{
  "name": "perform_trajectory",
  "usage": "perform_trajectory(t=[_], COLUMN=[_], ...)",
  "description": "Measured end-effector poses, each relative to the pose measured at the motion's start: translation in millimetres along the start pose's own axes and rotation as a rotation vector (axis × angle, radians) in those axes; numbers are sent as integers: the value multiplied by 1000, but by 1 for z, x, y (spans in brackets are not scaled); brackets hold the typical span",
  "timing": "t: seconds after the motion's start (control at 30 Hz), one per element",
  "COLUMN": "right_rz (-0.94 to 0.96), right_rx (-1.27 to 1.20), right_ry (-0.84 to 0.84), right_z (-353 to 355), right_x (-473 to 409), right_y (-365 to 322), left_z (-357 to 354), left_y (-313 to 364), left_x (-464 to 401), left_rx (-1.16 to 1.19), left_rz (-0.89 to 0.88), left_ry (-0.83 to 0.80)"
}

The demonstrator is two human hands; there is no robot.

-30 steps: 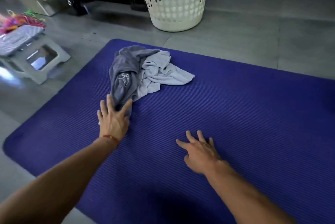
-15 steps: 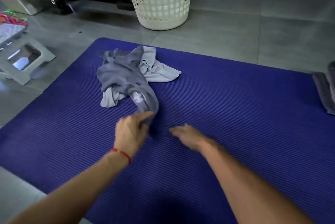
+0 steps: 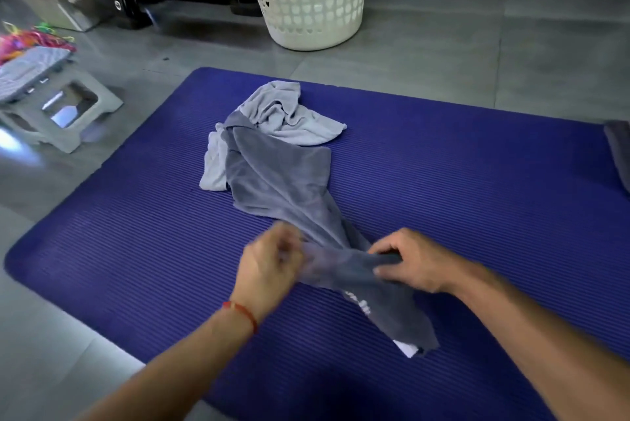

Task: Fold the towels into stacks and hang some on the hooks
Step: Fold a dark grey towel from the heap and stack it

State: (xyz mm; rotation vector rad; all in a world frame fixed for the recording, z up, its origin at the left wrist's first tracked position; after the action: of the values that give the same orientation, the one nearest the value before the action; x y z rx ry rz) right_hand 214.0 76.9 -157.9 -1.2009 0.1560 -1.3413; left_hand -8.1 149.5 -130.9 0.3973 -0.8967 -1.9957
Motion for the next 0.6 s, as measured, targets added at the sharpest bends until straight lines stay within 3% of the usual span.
perform_trajectory(t=[0.07,0.17,0.23,0.4,0.53,0.6], right_rz=[-47,-130,-233,-457,-491,-417], right_rx=[127,95,66,71,-44,-64], right_ry=[8,74,191,505,684,737], right_z=[-3,3,17,44,52,53], right_x=[24,57,75,109,124,123], right_y=[10,35,58,96,105,99], left_z=[1,-47,-77,-108,-102,-91], left_y=[-16,-27,-26,8,35,39], left_x=[-28,-50,-50,-48,-34,-26], left_rx=[-163,-454,-479,-430,-268,-148], left_rz=[44,15,27,-131,-244,-253], left_ry=[-5,-365,-511,-373,-271,-222])
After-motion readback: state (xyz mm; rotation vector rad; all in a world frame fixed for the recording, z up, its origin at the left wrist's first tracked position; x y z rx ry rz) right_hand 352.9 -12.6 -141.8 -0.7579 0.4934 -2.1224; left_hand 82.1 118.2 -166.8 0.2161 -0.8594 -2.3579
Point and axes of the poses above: each hand's wrist, its own x-axis away from the middle knuckle, its own z-axis out of the back of the hand, y = z × x, the point moved 7 cm from there along -x, towards the middle knuckle, and after that the axes turned 13 degrees about -y, right-handed, at the moved point
